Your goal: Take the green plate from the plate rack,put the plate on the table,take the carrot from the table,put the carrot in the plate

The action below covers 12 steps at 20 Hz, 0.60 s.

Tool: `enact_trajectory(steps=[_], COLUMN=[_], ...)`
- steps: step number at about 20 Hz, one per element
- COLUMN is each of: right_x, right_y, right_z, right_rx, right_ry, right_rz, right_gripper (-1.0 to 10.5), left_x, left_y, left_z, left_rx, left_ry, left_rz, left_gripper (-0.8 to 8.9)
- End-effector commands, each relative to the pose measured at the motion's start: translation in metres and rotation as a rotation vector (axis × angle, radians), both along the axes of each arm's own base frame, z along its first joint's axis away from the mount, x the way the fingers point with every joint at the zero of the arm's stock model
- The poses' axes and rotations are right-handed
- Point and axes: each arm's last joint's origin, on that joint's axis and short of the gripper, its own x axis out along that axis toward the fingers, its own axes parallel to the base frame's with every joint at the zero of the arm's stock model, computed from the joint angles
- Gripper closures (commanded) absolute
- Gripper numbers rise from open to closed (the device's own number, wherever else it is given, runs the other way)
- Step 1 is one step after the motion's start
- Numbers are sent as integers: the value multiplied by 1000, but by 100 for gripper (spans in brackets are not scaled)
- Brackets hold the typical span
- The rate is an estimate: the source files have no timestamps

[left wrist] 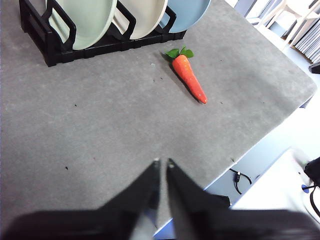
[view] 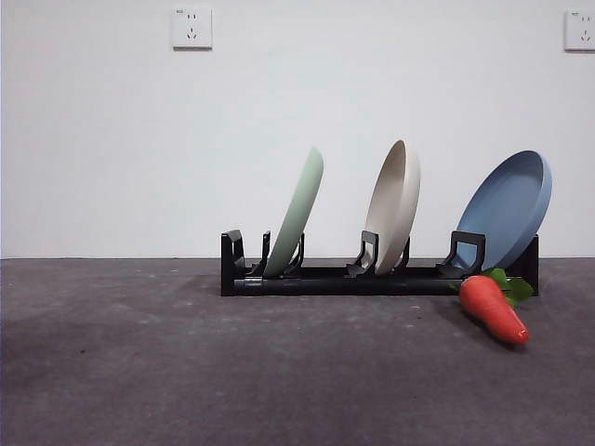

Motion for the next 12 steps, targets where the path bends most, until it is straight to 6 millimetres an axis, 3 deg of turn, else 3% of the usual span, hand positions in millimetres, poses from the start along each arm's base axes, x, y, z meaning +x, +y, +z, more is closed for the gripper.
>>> enact_trajectory(steps=[1,2,7,12], right_x=[0,0,-2,-2], right_y=[0,0,0,0], right_z=[1,1,0,0], right_rx=[6,6,3,3], right_ry=[-3,-2,27,27], right_rz=[-6,-7,-7,-7], right_gripper=[317,277,285,285], left_x=[0,0,5,28], left_y=[0,0,-1,-6], left_z=[1,2,8,20], left_rx=[4,1,-57,-149], left_ry=[-20,-24,-53,-120], left_rz=[-12,-15,19,15], left_gripper=[284,249,250,251])
